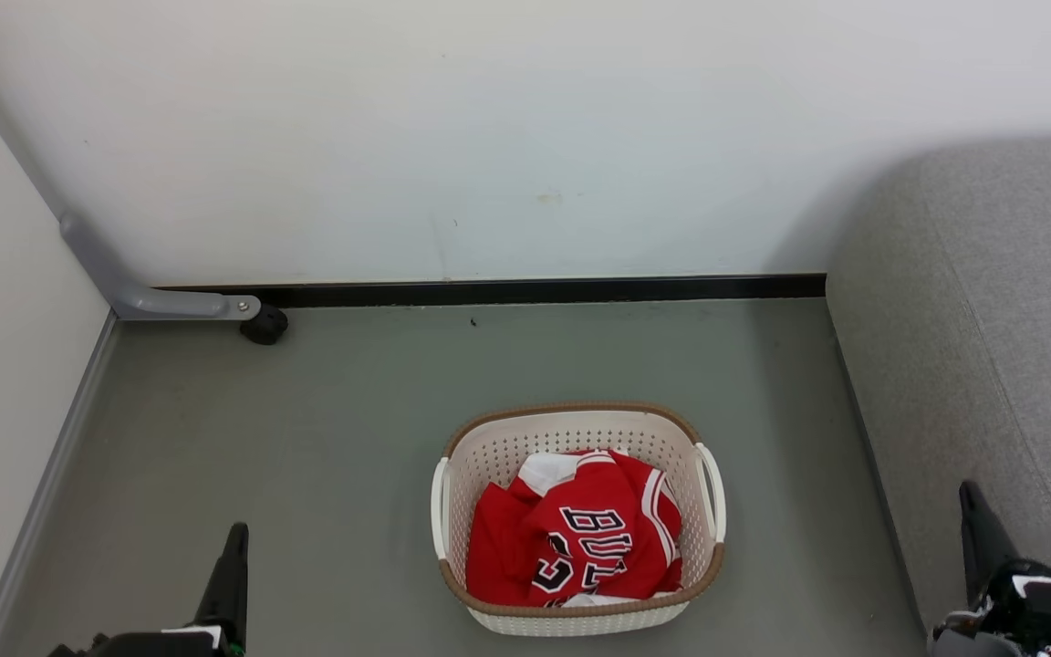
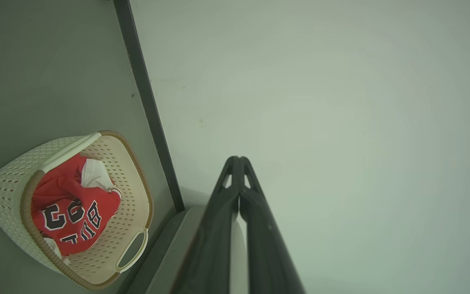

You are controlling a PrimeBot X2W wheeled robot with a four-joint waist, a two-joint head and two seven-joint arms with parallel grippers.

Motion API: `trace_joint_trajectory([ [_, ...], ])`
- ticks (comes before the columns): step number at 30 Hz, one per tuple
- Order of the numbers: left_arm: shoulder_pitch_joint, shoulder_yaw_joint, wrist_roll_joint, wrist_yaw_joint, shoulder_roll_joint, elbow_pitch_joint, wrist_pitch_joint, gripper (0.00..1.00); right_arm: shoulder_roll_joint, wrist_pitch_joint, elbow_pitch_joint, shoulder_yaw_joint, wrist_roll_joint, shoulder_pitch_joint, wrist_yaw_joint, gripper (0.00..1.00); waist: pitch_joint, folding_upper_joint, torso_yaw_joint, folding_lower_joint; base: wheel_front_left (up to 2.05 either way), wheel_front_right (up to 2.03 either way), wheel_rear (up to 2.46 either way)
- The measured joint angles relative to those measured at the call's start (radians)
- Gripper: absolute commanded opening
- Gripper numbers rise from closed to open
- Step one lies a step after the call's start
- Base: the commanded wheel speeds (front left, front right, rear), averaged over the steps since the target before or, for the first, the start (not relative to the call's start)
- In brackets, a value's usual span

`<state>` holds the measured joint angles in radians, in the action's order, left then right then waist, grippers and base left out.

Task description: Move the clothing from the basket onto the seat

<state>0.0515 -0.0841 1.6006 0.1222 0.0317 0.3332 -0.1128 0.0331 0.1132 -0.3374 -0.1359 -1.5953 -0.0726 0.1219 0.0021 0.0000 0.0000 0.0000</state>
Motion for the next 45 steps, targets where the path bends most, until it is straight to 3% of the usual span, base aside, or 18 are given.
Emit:
trace_joint_trajectory([
  [18, -0.027, 0.055, 0.0, 0.0, -0.004, 0.023, 0.052, 1.0, -0.009, -0.051, -0.018, 0.031, 0.032, 0.029, 0.0, 1.0, 0.001, 0.0, 0.0, 0.0, 0.0, 0.0, 0.0],
  [29, -0.027, 0.07, -0.007, 0.0, -0.004, 0.023, 0.09, 1.0, 0.008, -0.089, -0.009, 0.067, 0.132, 0.028, 0.0, 1.0, -0.002, 0.0, 0.002, 0.0, 0.0, 0.0, 0.0],
  [45, -0.021, 0.099, -0.178, 0.0, 0.0, 0.039, 0.146, 1.0, 0.052, -0.148, 0.01, 0.121, 0.346, 0.02, 0.0, 1.0, -0.01, 0.0, 0.005, 0.0, 0.0, 0.0, 0.0],
])
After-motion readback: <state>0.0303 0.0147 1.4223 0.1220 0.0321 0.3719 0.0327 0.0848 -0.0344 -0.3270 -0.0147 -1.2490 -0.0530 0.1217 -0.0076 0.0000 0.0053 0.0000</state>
